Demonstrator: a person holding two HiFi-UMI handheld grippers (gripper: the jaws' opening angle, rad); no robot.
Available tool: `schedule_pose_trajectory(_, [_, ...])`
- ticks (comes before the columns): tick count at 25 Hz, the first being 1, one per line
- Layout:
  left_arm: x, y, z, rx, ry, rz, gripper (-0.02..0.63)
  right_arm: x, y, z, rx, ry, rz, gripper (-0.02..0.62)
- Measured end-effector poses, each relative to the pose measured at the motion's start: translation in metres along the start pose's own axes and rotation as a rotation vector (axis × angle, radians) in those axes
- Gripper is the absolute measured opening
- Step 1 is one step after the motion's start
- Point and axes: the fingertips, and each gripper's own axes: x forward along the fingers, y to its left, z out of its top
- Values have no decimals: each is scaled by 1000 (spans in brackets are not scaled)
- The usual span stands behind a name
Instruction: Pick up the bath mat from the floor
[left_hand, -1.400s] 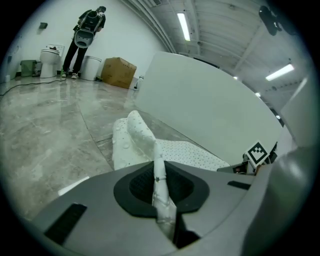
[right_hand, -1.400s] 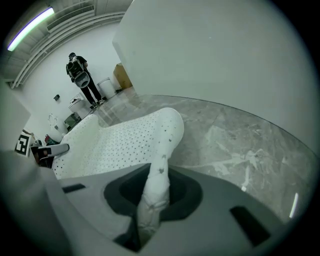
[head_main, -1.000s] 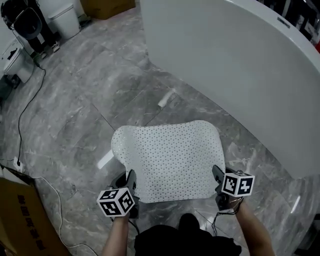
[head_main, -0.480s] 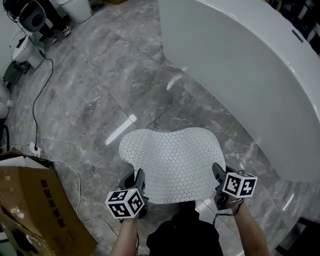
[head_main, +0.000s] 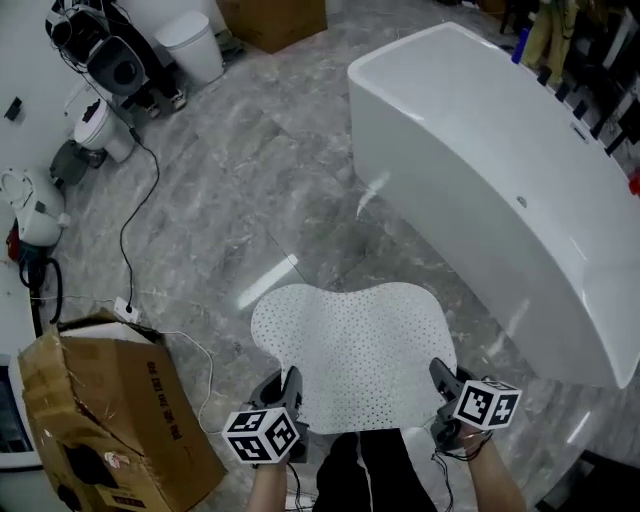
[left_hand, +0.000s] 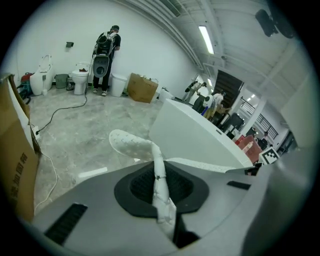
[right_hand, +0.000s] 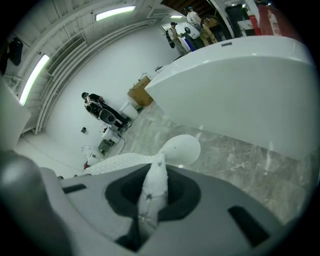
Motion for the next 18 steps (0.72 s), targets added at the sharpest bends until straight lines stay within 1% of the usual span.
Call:
schedule_pose_trajectory(4, [-59, -35, 52, 5, -44, -1, 26, -63, 53, 32, -11, -33, 35, 28])
schedule_pose_trajectory(9, [-100, -72, 109, 15, -140, -16, 27, -107, 96, 79, -67, -89, 102, 28])
schedule_pose_trajectory(14, [-130, -104, 148, 45, -209, -33, 26, -137, 133, 114, -99, -141, 169, 28])
schedule_pose_trajectory(18, [-153, -120, 173, 72, -271, -55, 28, -156, 162, 131, -138, -184, 215, 28])
